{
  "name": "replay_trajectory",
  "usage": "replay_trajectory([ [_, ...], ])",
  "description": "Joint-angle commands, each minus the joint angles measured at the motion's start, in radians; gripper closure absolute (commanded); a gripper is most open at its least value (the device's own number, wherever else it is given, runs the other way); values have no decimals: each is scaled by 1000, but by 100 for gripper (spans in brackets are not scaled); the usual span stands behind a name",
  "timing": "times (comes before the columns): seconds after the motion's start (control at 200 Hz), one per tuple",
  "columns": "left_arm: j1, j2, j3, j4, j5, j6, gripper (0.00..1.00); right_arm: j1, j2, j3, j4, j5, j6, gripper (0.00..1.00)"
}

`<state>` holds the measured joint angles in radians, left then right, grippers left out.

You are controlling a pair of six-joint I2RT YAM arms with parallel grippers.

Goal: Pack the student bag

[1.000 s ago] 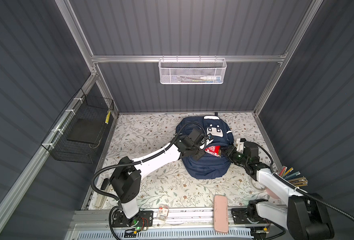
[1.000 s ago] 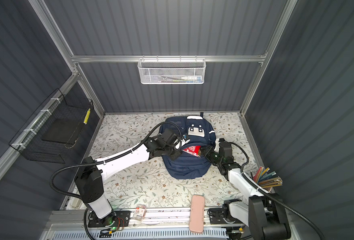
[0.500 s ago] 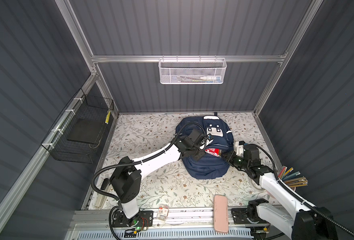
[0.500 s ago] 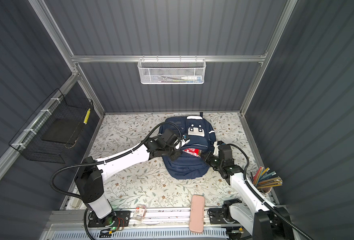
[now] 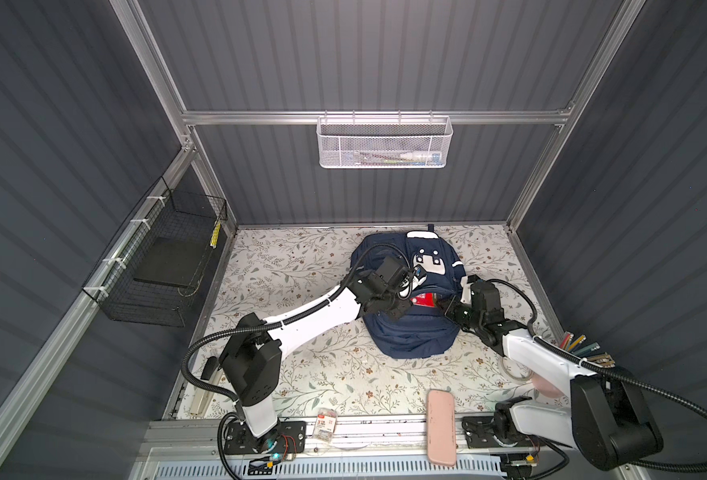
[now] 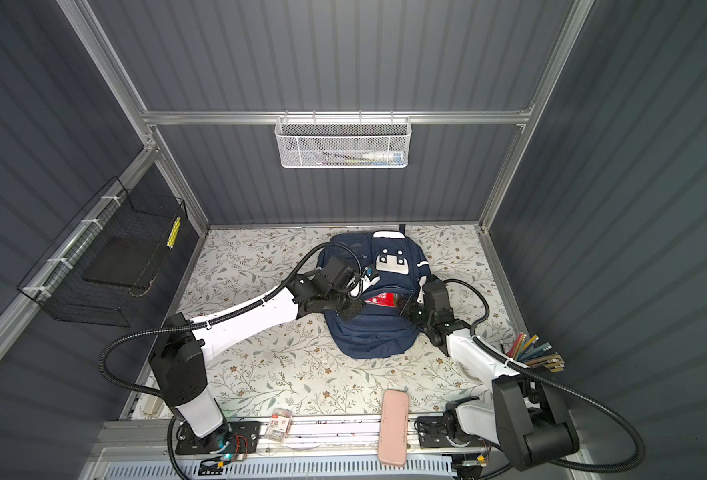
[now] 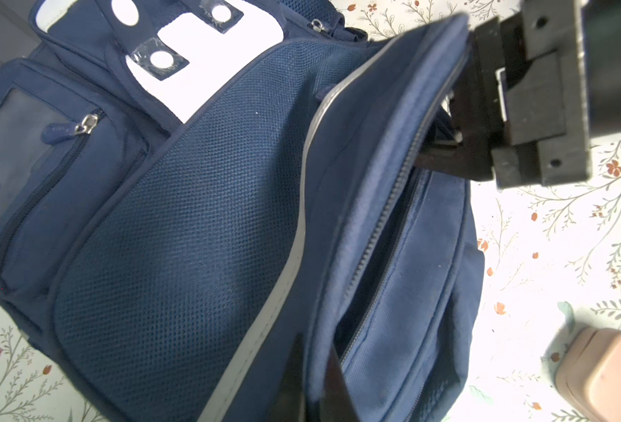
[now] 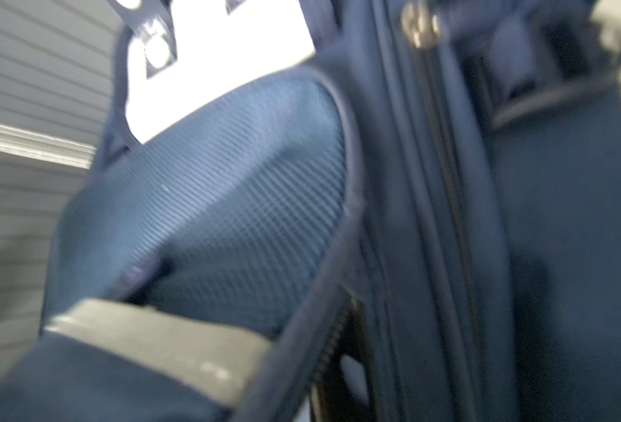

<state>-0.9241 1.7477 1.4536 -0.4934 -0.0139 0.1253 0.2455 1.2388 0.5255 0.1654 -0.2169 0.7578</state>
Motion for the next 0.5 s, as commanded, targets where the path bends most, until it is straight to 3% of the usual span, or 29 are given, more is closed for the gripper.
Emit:
replay_trajectory([
  [0.0,-17,-11,15,-38,75,-35,100,19,-16,42,80,75,-13,81],
  [0.185,-16,39,16,-77,41,-11,95,55,-198,-53,-63,135,-19,65],
  [0.335,-17,65,6,-103,124,-4,86,55,-396,-133,-225,143,-23,62],
  [0.415,-19,55,-3,-112,168,3,69,58,-483,-149,-315,115,-19,63],
  [0.495,-18,23,-25,-98,183,0,40,69,-546,-156,-380,83,-14,62],
])
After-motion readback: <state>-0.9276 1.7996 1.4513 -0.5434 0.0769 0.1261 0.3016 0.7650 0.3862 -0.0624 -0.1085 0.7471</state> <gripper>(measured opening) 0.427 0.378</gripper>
